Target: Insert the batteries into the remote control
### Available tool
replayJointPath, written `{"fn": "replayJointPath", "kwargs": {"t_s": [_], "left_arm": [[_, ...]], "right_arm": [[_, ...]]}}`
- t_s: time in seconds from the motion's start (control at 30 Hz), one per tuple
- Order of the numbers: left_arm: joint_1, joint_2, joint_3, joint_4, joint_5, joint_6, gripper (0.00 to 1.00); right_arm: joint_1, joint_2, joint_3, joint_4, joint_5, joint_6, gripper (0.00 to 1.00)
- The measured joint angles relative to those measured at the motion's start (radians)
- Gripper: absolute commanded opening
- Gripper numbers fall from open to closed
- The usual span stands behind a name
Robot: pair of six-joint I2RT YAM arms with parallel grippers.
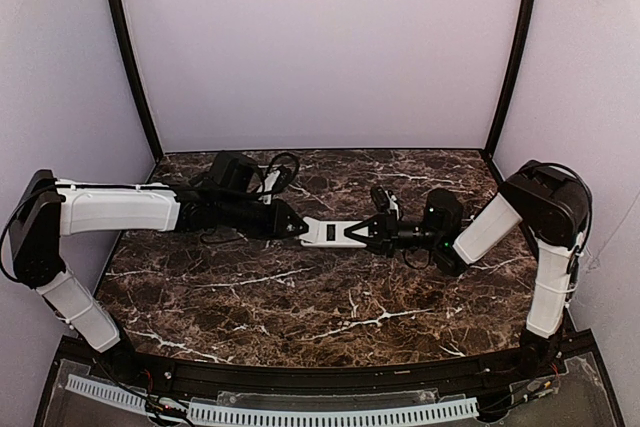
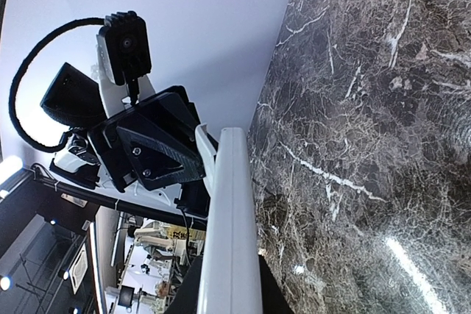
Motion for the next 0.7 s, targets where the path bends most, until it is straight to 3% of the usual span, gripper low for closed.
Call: {"fn": "replayJointPath", "kwargs": {"t_s": [0.7], "left_arm": [[0.004,0.003,-0.060,0.152,0.020,-0.125,0.09]], "right_arm": [[-0.001,-0.042,-0.029,-0.038,0.060,-0.060,0.00]]}}
